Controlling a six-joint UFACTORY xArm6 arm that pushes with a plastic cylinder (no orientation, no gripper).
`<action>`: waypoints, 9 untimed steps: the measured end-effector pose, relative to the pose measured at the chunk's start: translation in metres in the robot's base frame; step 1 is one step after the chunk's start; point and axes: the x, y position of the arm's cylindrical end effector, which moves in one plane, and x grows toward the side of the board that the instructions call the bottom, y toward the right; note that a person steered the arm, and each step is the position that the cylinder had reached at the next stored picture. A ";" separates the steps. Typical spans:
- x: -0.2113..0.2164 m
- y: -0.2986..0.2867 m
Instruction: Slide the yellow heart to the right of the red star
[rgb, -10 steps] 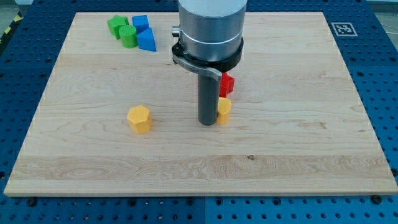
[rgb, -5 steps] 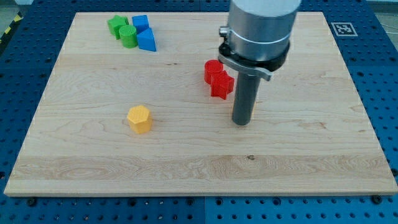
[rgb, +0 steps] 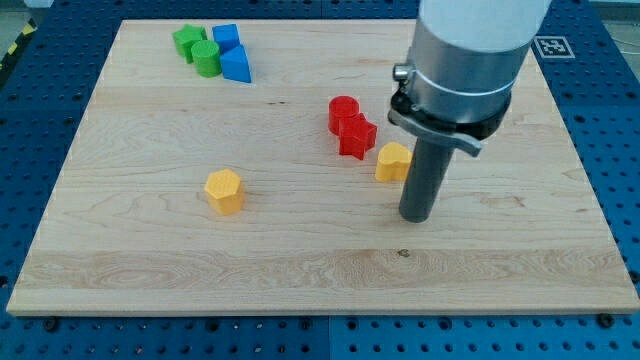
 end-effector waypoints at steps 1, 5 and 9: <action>-0.026 -0.001; -0.072 -0.018; -0.063 0.011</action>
